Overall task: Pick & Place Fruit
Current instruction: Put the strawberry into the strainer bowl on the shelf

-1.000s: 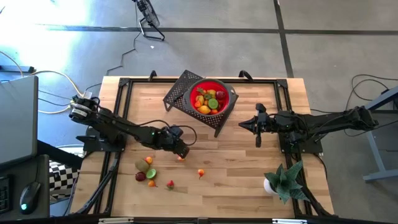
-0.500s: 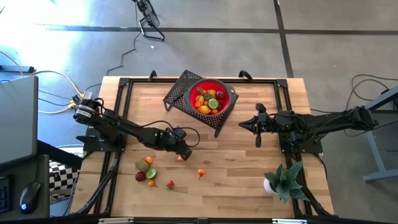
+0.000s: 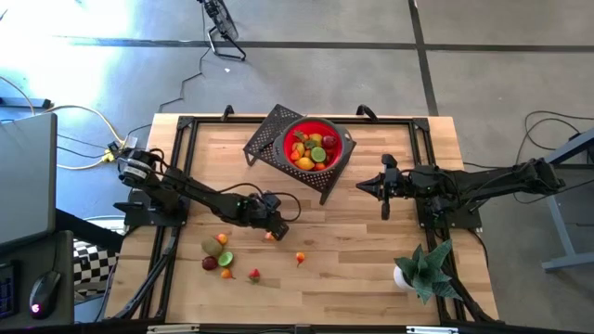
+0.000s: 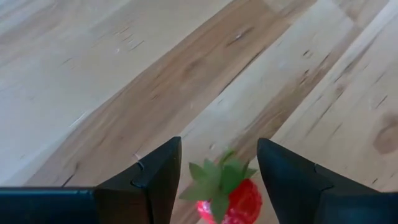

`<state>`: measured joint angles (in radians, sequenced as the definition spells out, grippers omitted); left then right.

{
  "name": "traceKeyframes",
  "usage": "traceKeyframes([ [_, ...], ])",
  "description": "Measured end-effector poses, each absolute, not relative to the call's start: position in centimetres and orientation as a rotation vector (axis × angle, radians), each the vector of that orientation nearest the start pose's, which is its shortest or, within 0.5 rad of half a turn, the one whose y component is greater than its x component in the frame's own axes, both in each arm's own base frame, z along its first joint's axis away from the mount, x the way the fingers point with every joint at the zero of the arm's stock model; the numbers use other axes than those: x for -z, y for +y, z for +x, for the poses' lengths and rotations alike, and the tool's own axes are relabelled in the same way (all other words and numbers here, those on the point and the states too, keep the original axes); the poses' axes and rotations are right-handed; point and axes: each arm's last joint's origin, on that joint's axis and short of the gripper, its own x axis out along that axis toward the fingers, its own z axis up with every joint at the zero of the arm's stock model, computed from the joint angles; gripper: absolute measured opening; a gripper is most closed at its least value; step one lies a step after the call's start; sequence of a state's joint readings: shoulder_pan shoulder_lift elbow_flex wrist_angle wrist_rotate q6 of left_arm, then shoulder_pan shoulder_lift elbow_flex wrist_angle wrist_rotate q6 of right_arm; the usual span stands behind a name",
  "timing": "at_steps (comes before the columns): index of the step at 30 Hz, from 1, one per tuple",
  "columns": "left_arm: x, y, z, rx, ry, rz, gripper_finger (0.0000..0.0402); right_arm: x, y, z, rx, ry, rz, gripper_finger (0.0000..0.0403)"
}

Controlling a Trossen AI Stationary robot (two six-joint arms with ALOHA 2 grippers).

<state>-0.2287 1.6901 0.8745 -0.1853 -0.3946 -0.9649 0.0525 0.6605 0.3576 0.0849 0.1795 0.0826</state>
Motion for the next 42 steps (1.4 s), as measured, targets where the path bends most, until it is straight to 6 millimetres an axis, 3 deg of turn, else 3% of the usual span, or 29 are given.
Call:
traceKeyframes([
  [15, -14.99, -6.04, 30.99, -0.575, 0.766, -0.572, 0.0196, -22.9, 0.31, 15.73, 0.136, 0.21, 0.057, 0.0002],
  [42, -15.0, -6.03, 30.99, -0.577, 0.764, -0.573, 0.0009, -22.9, 0.31, 15.73, 0.136, 0.21, 0.057, 0.0003],
])
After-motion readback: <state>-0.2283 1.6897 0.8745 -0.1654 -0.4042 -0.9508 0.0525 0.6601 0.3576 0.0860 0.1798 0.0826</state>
